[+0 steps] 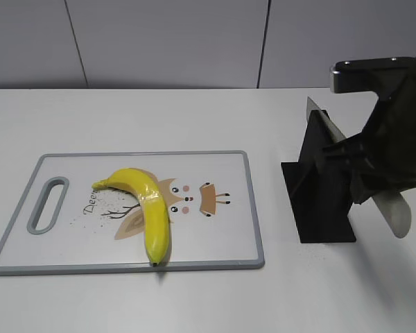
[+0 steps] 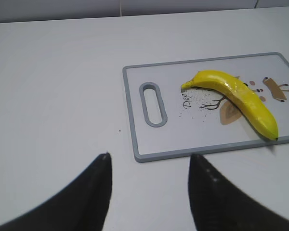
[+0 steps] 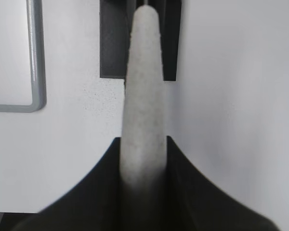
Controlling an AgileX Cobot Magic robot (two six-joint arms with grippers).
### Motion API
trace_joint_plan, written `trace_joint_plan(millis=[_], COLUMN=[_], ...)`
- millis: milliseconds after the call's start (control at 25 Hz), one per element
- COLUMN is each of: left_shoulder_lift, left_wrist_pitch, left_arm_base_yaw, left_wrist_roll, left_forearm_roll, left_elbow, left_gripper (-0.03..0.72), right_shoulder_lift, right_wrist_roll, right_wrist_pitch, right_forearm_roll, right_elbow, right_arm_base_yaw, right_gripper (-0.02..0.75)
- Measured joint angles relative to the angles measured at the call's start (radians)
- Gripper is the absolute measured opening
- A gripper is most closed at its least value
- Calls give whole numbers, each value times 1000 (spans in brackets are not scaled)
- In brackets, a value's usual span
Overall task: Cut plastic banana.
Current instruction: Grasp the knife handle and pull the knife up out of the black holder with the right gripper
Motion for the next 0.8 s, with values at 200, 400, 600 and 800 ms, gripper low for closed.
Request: trace_joint_plan(millis=[200, 400, 600, 800], left_shoulder_lift=[0, 0, 0, 0], left_wrist_pitch=[0, 0, 0, 0], left_arm_base_yaw=[0, 0, 0, 0], left_wrist_roll=[0, 0, 0, 1], left_forearm_roll=[0, 0, 0, 0], left_elbow=[0, 0, 0, 0], left_gripper=[498, 498, 498, 498], right_shoulder_lift=[-58, -121, -177, -221], right_wrist_roll=[2, 14, 33, 36], right_wrist_pitch=[1, 2, 1, 2], right_forearm_roll=[0, 0, -26, -35], right_elbow=[0, 0, 0, -17], right_arm_base_yaw=[0, 0, 0, 0], right_gripper=[187, 187, 187, 187])
